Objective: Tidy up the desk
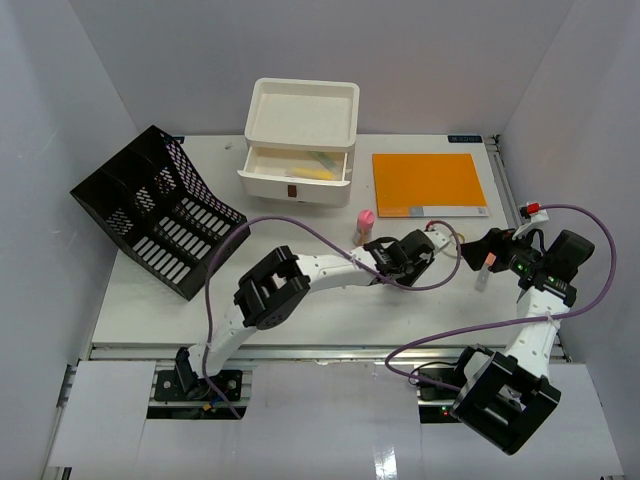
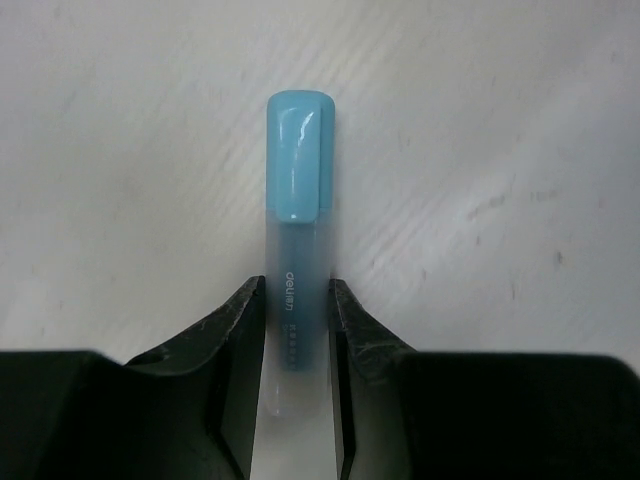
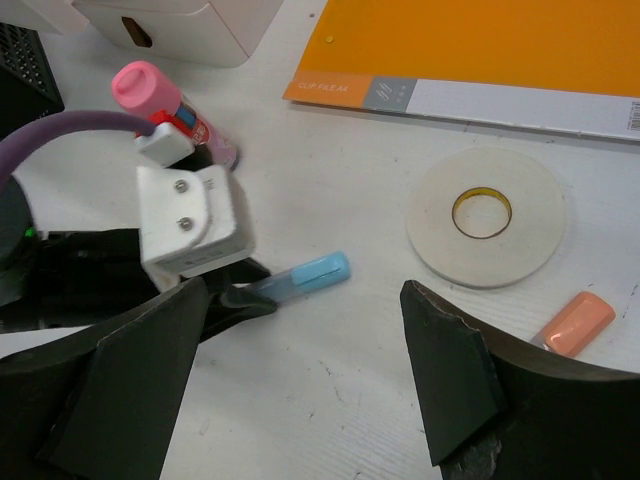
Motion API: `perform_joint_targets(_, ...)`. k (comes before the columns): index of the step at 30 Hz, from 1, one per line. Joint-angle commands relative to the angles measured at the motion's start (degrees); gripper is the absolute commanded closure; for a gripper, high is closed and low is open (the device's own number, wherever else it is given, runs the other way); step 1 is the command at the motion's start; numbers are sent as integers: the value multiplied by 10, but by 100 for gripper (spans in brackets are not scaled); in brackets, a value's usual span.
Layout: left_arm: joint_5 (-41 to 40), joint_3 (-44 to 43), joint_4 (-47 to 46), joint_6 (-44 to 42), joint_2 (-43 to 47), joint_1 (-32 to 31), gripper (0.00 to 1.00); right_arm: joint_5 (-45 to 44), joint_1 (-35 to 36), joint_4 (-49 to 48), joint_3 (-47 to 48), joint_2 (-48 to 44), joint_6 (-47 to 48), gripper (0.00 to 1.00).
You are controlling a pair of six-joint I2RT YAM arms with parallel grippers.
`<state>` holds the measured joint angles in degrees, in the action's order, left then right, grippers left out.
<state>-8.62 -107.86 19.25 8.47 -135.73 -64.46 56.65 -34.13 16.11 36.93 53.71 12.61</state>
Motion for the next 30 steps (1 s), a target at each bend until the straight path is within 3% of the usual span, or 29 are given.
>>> perform_joint_targets(1,25,128,-34,35,161,-6,93,19,-4,-21,-2,-2,8,16)
perform_joint_targets(12,15,373,-98,86,446,5,98,14,-5,-35,-11,-4,4,17)
perform_joint_targets(16,37,438,-131,150,557,79,100,13,-5,-39,-14,-4,2,17)
perform_joint_targets(18,70,463,-164,206,610,150,100,14,-5,-43,-16,-4,1,17)
perform_joint_targets(23,110,447,-182,313,637,289,100,14,-5,-47,-18,-5,-1,17)
perform_joint_targets(30,83,307,-78,525,532,395,100,14,-5,-50,-20,-5,-4,17)
